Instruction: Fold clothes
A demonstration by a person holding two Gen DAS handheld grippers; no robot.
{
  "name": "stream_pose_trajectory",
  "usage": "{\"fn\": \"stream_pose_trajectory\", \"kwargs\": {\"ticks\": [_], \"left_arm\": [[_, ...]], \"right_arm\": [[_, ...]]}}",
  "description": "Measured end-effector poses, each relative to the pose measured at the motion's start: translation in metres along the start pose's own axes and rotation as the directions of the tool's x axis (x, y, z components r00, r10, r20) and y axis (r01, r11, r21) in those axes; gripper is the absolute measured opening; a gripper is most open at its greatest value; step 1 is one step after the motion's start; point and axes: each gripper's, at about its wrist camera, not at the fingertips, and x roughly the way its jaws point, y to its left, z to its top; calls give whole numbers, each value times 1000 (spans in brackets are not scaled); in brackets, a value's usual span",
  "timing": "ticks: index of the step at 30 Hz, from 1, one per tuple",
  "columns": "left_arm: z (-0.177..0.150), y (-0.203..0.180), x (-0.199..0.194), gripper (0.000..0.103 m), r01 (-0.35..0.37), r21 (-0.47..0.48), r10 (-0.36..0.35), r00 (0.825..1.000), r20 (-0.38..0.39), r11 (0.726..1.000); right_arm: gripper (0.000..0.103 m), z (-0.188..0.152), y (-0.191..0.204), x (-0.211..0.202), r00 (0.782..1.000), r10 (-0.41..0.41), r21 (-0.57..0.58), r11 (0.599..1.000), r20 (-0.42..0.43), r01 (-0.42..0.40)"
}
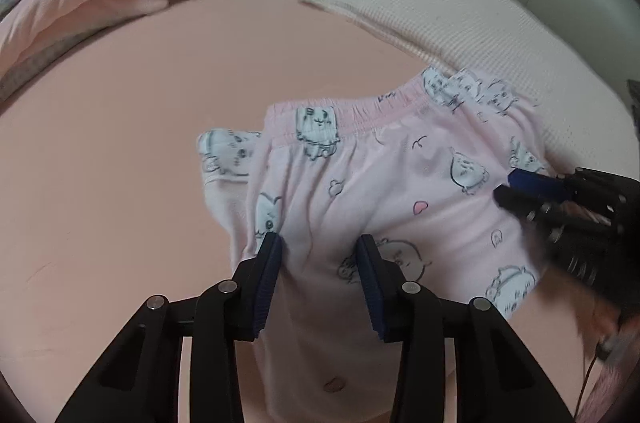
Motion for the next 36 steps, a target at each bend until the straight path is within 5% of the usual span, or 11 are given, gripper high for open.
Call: {"fn": "stream_pose_trajectory", "kwargs": {"ticks": [2, 4, 7, 10, 13, 18, 21, 23, 26, 31, 36], "left_arm": [[-8, 13, -9, 41, -79, -15, 79, 997, -7, 997], [-15, 19, -19, 41, -21, -54, 20, 1000, -14, 998], [-22, -8, -38, 41, 23, 20, -24, 998, 62, 1000], [-31, -41, -39, 46, 60, 113, -65, 997, 36, 992], [-54, -41, -28, 48, -46, 166, 53, 998, -37, 985], [-79, 27, -62, 48, -54, -94, 47, 996, -71, 994], [-93, 59, -84, 51, 13, -215, -31, 996, -82, 977], [-101, 74, -101, 65, 9, -236, -29, 996, -83, 972], [-111, 103, -129, 69, -20, -282, 1, 998, -68, 959], [-122, 159, -174, 93, -60, -423, 61, 998, -12, 904], [-121, 204, -201, 93, -155, -519, 185, 983, 5, 841]], "right_arm": [[21, -5, -15, -6, 1000, -30, 24, 999, 2, 30], [28, -9, -31, -14, 997, -79, 43, 996, -11, 79], [29, -19, -38, -32, 1000, -2, 115, 993, 16, 0], [30, -32, -5, -46, 997, 73, 14, 997, 23, -73], [30, -49, 12, -31, 998, 23, -90, 996, -50, -27], [35, -56, -29, -51, 996, -35, 60, 997, -82, 40], [35, -61, -24, -63, 994, 19, 74, 997, -108, -11], [39, -60, -1, -76, 995, 28, 68, 997, -94, -21], [58, -55, 36, -93, 998, 30, 33, 999, -50, -29], [63, -33, 124, -106, 995, 102, -27, 994, -4, -102], [73, -6, 224, -118, 991, 128, -83, 989, 48, -123]]}}
